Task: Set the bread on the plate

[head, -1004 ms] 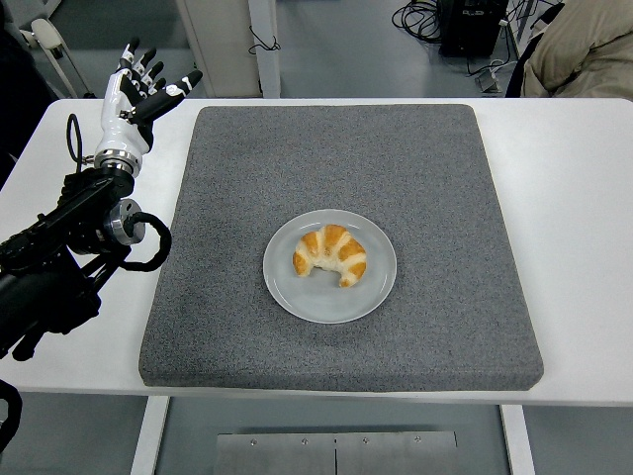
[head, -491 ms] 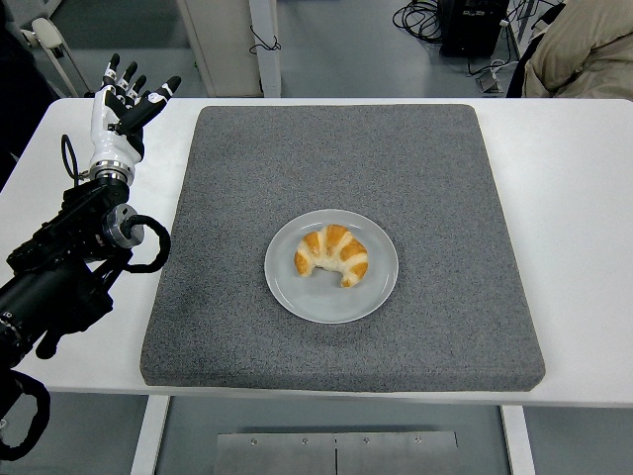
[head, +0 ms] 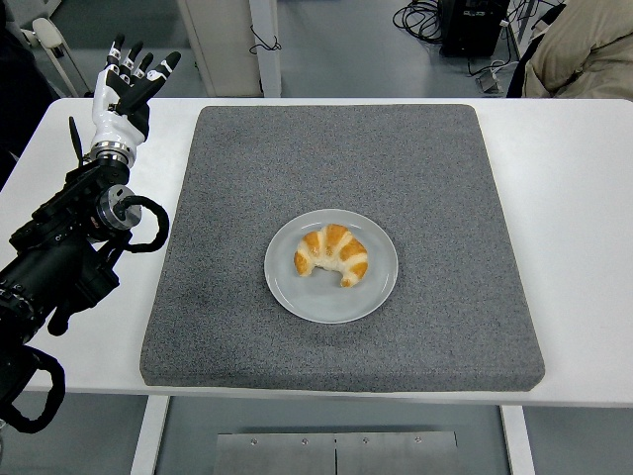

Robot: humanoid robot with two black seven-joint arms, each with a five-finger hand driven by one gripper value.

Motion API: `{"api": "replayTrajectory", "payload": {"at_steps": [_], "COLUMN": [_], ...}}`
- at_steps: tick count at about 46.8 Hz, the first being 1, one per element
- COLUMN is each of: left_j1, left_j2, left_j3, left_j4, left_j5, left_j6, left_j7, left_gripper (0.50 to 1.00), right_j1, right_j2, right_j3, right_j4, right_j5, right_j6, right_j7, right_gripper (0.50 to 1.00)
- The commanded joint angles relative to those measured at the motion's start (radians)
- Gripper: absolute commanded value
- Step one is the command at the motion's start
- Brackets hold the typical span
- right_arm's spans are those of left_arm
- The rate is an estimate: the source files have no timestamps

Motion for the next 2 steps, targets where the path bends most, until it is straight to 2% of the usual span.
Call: {"api": "replayTrajectory", "payload": {"at_steps": [1, 2], "left_j1": [0.0, 0.0], "left_j2": [-0.002, -0.002], "left_j3": [0.0, 0.0], "left_j4": [0.0, 0.0], "left_j5": [-0.018, -0.02], "left_j6": [-0.015, -0.021], "left_j7": [0.007, 0.009], "left_gripper": [0.968, 0.968], "right_j1": [0.0, -0.001], "right_j2": [0.0, 0.0], "right_j3": [0.0, -0.001], "right_j4": [-0.001, -0.001], "right_j5": [0.0, 0.0], "right_j6": [0.0, 0.0], "right_j7": [0.0, 0.0], "right_gripper": [1.0, 1.0]}}
